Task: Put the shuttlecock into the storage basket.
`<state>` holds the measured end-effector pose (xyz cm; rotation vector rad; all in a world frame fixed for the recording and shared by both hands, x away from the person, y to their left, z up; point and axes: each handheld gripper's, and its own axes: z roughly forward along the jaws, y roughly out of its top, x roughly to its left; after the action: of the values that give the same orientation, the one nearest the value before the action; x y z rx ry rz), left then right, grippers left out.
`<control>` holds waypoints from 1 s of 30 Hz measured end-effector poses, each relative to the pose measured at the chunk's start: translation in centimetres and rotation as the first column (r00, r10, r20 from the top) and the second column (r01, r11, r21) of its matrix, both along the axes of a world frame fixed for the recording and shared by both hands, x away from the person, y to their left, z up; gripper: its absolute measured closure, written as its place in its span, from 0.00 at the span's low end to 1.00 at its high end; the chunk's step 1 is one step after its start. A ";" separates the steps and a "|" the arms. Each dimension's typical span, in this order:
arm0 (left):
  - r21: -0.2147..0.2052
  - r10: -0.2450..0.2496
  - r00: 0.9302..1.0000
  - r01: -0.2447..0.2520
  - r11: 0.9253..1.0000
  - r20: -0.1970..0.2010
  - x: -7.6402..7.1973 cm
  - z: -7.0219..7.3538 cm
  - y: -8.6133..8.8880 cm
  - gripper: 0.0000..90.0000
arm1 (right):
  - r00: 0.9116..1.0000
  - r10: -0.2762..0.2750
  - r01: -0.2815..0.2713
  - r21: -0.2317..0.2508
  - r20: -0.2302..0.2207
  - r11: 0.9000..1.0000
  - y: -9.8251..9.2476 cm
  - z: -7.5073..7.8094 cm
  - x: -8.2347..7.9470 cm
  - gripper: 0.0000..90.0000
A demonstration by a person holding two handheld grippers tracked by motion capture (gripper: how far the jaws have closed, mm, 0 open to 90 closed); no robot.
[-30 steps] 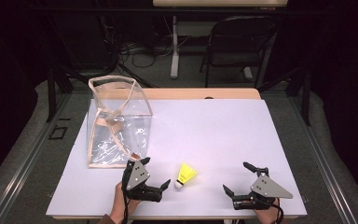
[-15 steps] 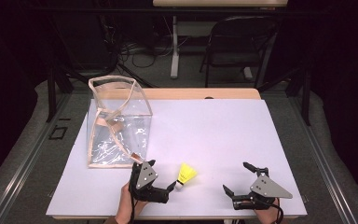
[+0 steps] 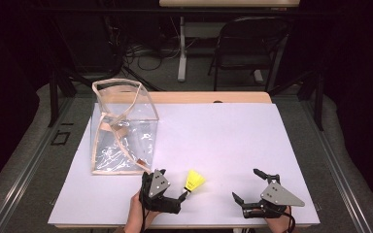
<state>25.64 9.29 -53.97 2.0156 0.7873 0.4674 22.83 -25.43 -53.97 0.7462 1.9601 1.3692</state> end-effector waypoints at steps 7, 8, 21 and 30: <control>0.015 -0.008 1.000 0.008 1.000 -0.007 -0.2 -0.2 -0.6 0.00 | 1.000 0.000 0.000 0.000 0.000 1.000 0.0 0.0 0.0 0.00; 0.016 -0.009 1.000 0.009 1.000 -0.010 -0.3 -0.2 -0.7 0.00 | 1.000 0.001 -0.001 0.000 0.000 1.000 0.0 0.0 0.0 0.00; 0.044 0.015 1.000 -0.013 0.999 -0.026 -0.4 -0.7 -1.5 0.00 | 1.000 0.001 -0.001 -0.002 -0.001 1.000 0.0 0.0 0.0 0.00; 0.065 0.015 0.999 -0.013 0.998 -0.034 -0.5 -0.9 -2.1 0.01 | 1.000 0.002 -0.002 -0.002 -0.001 1.000 0.0 0.0 0.0 0.00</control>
<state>25.12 7.18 -54.85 2.0845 0.8170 0.4733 22.80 -25.41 -53.97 0.7441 1.9634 1.3678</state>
